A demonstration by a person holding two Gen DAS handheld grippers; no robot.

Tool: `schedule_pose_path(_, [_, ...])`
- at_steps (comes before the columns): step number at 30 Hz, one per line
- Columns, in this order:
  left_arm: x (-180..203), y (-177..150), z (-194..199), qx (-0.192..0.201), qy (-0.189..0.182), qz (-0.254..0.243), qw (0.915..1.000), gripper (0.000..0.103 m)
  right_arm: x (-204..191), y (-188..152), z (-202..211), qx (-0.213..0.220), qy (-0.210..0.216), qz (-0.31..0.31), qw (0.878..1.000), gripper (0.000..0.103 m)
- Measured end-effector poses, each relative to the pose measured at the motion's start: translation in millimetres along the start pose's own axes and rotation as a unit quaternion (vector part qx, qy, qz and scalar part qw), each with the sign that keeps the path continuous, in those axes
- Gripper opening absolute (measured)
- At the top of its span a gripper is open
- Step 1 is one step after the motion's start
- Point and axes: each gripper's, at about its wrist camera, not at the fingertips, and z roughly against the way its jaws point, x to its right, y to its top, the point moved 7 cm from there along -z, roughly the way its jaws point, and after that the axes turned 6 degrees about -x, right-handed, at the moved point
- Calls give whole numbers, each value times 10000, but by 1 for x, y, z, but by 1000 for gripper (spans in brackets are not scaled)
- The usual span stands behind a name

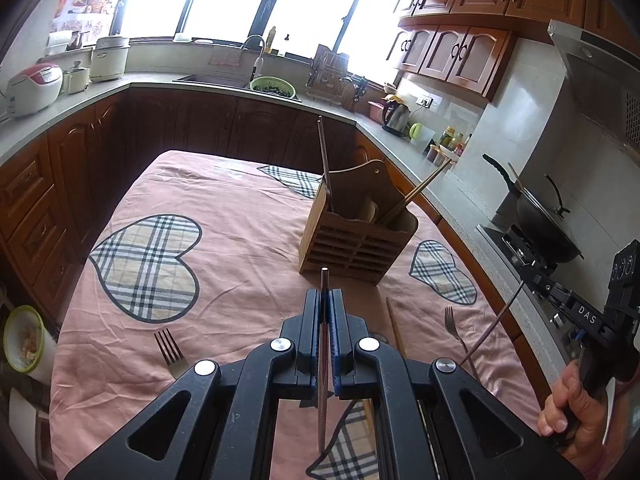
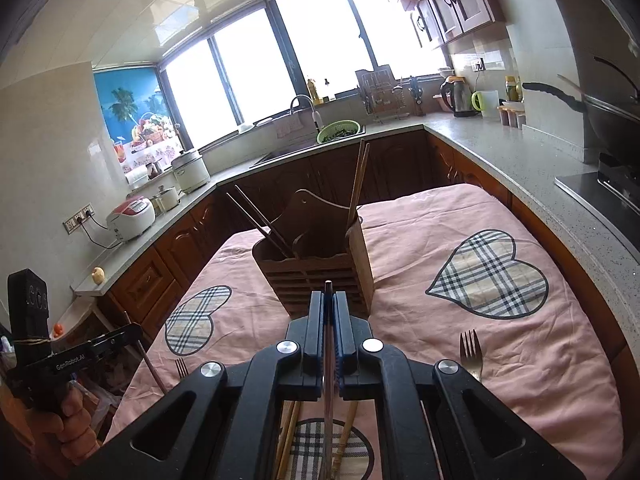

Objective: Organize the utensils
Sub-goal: 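Lift both held chopsticks and carry them over the wooden holder with both tools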

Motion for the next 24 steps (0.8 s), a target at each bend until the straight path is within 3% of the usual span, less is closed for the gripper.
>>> schedule_pose_path(24, [-1,46,7,573,-127,-39,9983,3,-1,39,6,481,60,-8,9988,4])
